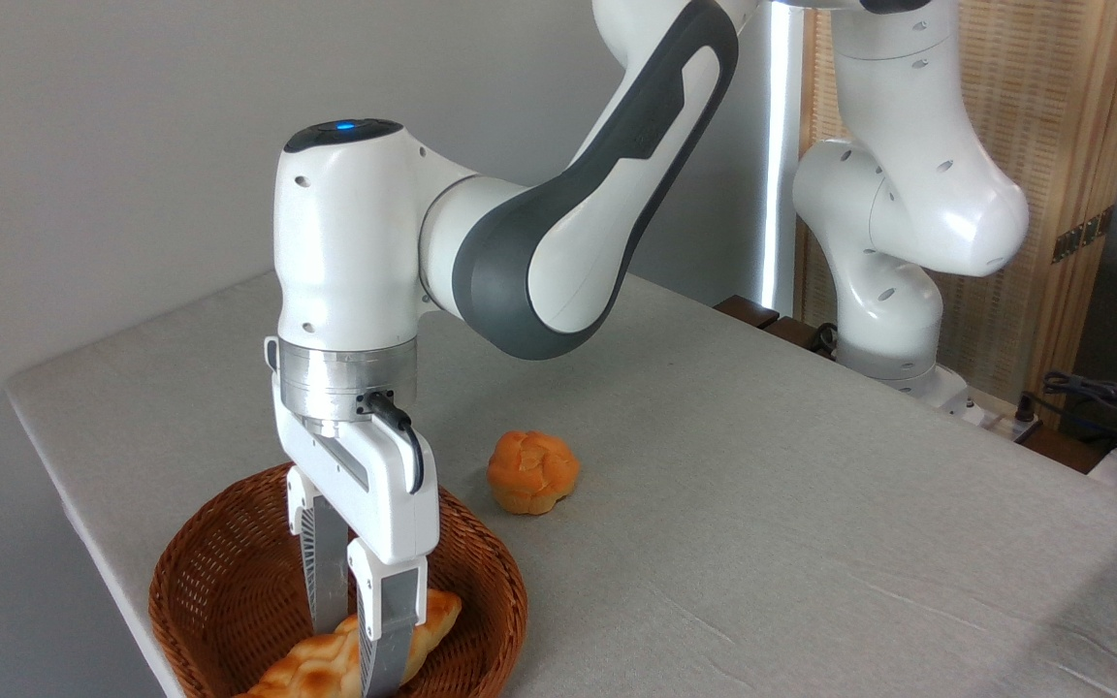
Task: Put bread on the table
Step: 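Close the gripper on the braided bread roll in the basket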
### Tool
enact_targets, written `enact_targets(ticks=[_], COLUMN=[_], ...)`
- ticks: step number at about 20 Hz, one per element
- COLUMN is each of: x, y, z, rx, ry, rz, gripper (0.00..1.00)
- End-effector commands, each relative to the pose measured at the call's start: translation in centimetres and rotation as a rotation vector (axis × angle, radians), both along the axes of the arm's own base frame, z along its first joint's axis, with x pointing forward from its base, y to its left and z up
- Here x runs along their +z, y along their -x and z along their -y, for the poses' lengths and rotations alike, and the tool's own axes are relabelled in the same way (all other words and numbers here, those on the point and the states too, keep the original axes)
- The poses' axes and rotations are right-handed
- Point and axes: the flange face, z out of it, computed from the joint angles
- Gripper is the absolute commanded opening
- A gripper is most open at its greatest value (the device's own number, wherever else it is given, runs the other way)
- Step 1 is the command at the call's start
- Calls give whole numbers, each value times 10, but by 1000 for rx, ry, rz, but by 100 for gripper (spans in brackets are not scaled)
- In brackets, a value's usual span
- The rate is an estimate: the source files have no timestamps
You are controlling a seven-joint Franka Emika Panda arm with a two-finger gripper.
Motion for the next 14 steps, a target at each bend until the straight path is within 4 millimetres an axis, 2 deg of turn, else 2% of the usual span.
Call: enact_targets(ticks=[1, 5, 11, 14], x=[2, 2, 5, 22], y=[0, 0, -1, 1], z=[1, 1, 0, 1], rx=[-22, -22, -18, -3], ry=[-15, -15, -13, -2], rz=[14, 14, 19, 44], gripper=[17, 16, 2, 0])
